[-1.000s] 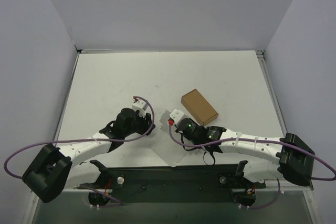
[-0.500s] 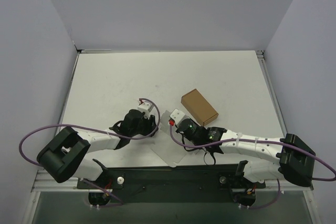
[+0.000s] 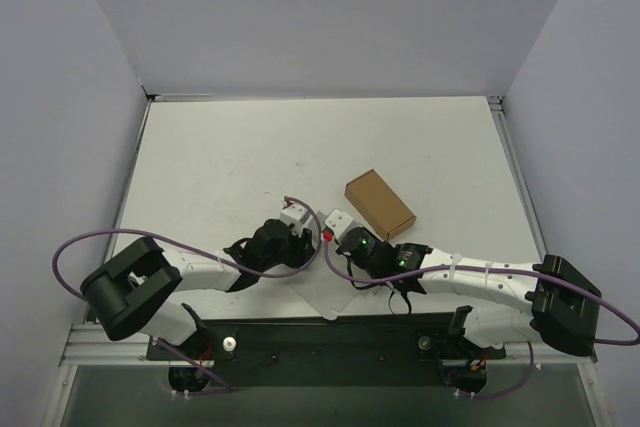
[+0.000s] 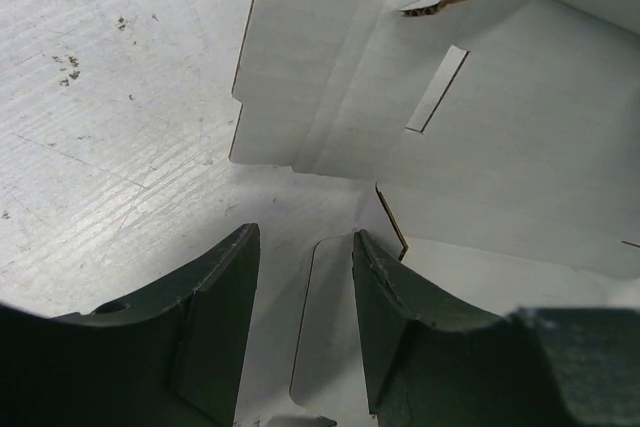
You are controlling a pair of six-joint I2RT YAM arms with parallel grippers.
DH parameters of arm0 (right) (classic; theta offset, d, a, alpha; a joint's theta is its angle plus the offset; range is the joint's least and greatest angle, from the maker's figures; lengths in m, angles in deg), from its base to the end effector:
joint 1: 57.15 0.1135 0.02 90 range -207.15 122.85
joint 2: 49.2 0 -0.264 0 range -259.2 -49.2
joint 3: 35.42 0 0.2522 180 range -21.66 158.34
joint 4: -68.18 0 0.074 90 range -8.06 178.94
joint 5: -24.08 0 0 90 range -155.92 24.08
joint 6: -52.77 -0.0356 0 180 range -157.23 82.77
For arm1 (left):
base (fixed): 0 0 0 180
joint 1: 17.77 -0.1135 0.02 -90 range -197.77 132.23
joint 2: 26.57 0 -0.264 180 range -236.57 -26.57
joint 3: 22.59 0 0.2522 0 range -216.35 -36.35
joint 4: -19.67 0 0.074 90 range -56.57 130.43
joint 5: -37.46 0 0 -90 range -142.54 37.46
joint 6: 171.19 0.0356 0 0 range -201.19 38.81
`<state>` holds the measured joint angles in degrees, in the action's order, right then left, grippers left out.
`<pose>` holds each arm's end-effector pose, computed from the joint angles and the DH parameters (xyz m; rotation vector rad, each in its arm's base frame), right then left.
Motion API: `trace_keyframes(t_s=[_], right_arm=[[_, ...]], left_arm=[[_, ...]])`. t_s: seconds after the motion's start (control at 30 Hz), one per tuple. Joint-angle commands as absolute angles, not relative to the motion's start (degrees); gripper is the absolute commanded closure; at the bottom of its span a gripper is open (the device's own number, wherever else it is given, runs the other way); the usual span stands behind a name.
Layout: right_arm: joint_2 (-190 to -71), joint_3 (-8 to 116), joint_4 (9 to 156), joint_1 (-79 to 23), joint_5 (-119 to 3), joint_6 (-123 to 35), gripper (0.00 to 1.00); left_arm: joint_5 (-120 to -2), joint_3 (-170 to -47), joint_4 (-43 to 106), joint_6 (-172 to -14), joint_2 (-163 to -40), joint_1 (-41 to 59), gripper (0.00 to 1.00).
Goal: Fold the paper box
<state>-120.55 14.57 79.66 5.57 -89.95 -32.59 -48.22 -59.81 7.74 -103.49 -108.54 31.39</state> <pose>0.1320 0.2244 0.2140 -0.9524 1.8639 0.1629 0.1683 -0.1906 0.1380 0.4695 2.1621 -0.6363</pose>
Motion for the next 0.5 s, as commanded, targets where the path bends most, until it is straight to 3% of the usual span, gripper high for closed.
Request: trace_keyframes(t_s=[0.0,0.27,0.47], right_arm=[[-118.9,13.9,78.2,5.9,-90.7,-32.2,1.0],[-118.0,13.1,77.4,6.0,-91.0,-31.9,1.0],[-115.4,11.1,75.4,7.3,-91.7,-28.1,1.0]], left_arm=[[-48.0,-63.4,2.0,-104.6,-111.2,33.1,0.48],[-43.5,-63.2,-1.0,-107.7,-111.7,37.1,0.49],[-42.7,-60.7,1.4,-109.0,-105.2,36.3,0.46]])
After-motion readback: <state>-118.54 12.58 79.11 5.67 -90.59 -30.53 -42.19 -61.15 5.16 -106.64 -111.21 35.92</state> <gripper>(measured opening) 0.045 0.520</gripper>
